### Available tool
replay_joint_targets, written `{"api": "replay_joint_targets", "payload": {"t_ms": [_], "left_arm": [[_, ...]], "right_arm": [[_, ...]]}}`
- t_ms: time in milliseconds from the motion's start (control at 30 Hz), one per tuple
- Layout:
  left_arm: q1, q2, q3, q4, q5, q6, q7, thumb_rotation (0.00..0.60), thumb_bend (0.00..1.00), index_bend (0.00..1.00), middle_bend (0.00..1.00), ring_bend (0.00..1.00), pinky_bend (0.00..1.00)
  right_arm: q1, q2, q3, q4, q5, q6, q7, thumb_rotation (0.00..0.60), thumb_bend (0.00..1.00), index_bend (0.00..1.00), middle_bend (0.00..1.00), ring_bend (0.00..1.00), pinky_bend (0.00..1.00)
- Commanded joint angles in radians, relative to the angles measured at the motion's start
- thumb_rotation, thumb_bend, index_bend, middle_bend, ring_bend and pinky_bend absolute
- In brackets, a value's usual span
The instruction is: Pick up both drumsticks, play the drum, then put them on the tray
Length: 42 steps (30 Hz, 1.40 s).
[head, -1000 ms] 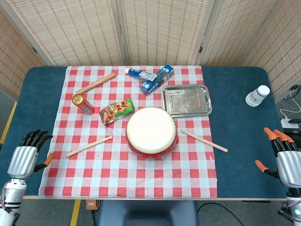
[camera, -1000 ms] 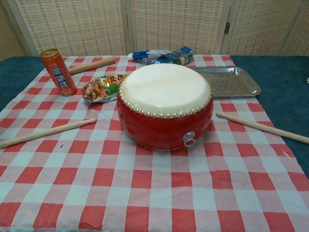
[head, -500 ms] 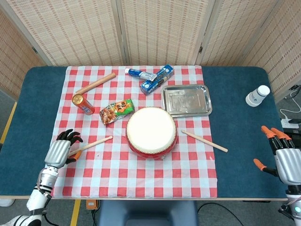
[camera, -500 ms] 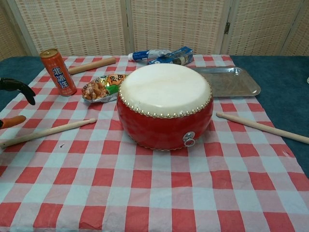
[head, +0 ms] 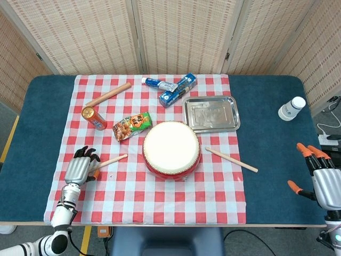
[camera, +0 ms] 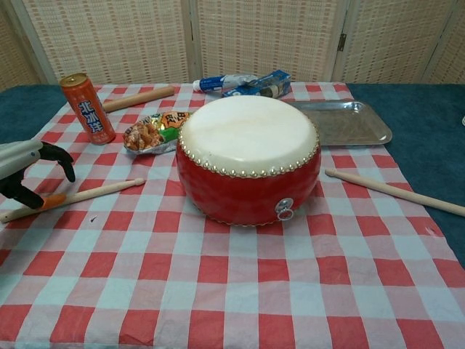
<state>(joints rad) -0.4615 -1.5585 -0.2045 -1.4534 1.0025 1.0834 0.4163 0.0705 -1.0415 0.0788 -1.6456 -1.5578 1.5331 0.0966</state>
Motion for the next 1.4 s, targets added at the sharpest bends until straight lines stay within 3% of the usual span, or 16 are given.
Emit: {"api": "replay_joint_targets", "payload": {"t_ms": [33,700,867,1033,1167,1400], "left_arm": [[-0.020,-0.036,-0.009,0.033,-0.054,-0.008,0.039,0.600,0.38,0.41,0.12,0.00,0.06],[-0.069,-0.105,-0.009,0.125,-0.123,-0.021,0.063,0.600,0.38,0.46,0.12,0.00,0.05],[-0.063,-0.124,-0.011,0.147,-0.110,-0.008,0.020,0.600,0.38,0.59,0.20,0.01,0.06],[-0.040,-0.121,-0.005,0.143,-0.056,0.023,-0.059,0.600,0.41,0.69,0.32,0.12,0.10],[0.008,-0.089,-0.014,0.102,-0.004,0.055,-0.213,0.600,0.41,0.69,0.37,0.17,0.14],[0.129,0.020,-0.056,-0.011,0.117,0.046,-0.778,0.600,0.42,0.65,0.43,0.24,0.26]], "right_arm": [[0.001,0.000,-0.001,0.001,0.001,-0.002,0.003,0.600,0.10,0.05,0.15,0.08,0.16],[0.001,0.001,0.000,0.000,0.017,-0.008,0.005,0.600,0.10,0.06,0.15,0.08,0.16],[0.002,0.001,0.000,-0.007,0.017,-0.011,-0.001,0.600,0.10,0.06,0.15,0.08,0.16],[0.001,0.005,0.001,-0.016,0.016,-0.007,-0.008,0.600,0.10,0.06,0.15,0.08,0.16],[-0.001,0.008,0.001,-0.022,0.015,0.000,-0.013,0.600,0.10,0.06,0.15,0.08,0.16],[0.001,0.008,0.001,-0.026,0.015,-0.004,-0.018,0.600,0.10,0.06,0.15,0.08,0.16]]}}
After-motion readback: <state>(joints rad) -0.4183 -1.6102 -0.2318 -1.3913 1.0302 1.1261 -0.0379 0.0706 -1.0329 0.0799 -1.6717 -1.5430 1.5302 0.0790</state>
